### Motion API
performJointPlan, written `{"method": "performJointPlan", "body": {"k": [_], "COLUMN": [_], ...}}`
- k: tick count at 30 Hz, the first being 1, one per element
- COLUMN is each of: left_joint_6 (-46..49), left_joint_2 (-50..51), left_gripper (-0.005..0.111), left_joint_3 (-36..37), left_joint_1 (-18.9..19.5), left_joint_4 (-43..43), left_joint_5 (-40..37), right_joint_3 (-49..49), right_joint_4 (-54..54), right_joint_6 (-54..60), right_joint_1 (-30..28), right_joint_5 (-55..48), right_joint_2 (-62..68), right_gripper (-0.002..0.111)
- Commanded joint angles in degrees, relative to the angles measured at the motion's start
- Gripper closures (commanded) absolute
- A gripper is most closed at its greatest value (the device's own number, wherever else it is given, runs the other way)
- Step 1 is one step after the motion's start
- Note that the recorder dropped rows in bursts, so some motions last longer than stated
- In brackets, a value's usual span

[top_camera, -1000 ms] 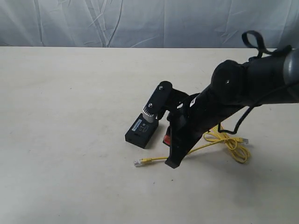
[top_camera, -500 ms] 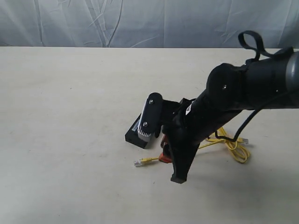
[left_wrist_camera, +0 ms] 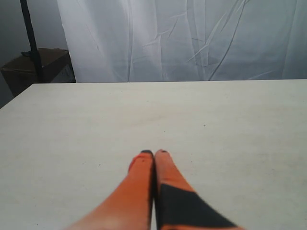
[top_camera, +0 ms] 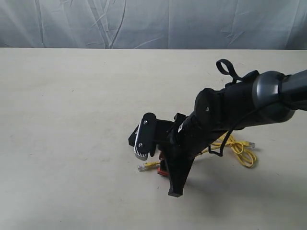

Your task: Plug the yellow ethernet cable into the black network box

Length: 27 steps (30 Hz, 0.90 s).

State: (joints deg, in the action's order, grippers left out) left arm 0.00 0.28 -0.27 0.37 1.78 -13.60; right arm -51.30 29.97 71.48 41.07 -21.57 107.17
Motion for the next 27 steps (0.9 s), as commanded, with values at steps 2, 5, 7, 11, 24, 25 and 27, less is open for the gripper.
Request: {"method": "performJointPlan", "body": {"k": [2, 5, 7, 11, 24, 25, 27], "left_joint_6": [0.0, 0.0, 0.0, 0.0, 0.0, 0.0, 0.0], "left_joint_2": [-0.28, -0.28, -0.28, -0.28, -0.28, -0.28, -0.28], "left_gripper": [0.107, 0.107, 0.107, 0.107, 0.107, 0.107, 0.107], "left_joint_3": [0.27, 0.27, 0.27, 0.27, 0.27, 0.27, 0.27], "left_joint_1": [-0.58, -0.58, -0.58, -0.58, -0.58, -0.58, -0.58], "left_joint_4": [0.02, 0.02, 0.02, 0.02, 0.02, 0.02, 0.02], "left_joint_5": [-0.12, -0.12, -0.12, -0.12, -0.12, -0.12, -0.12], "right_joint_3": [0.19, -0.49, -2.66, -9.91, -14.44, -13.94, -13.19], "right_joint_4": [0.36, -0.03, -0.14, 0.06, 6.28, 6.93, 8.63], "right_joint_6": [-0.16, -5.93, -10.25, -17.19, -23.96, -23.52, -22.6], "right_joint_1": [0.06, -0.18, -1.18, -7.6, -29.09, -29.09, -29.09], "right_joint_5": [0.39, 0.78, -3.18, -22.6, -48.3, -47.23, -46.82], "right_joint_2": [1.65, 1.41, 0.25, -2.69, -11.02, -9.91, -6.98], "right_gripper": [0.1, 0.108, 0.108, 0.108, 0.109, 0.109, 0.109]}}
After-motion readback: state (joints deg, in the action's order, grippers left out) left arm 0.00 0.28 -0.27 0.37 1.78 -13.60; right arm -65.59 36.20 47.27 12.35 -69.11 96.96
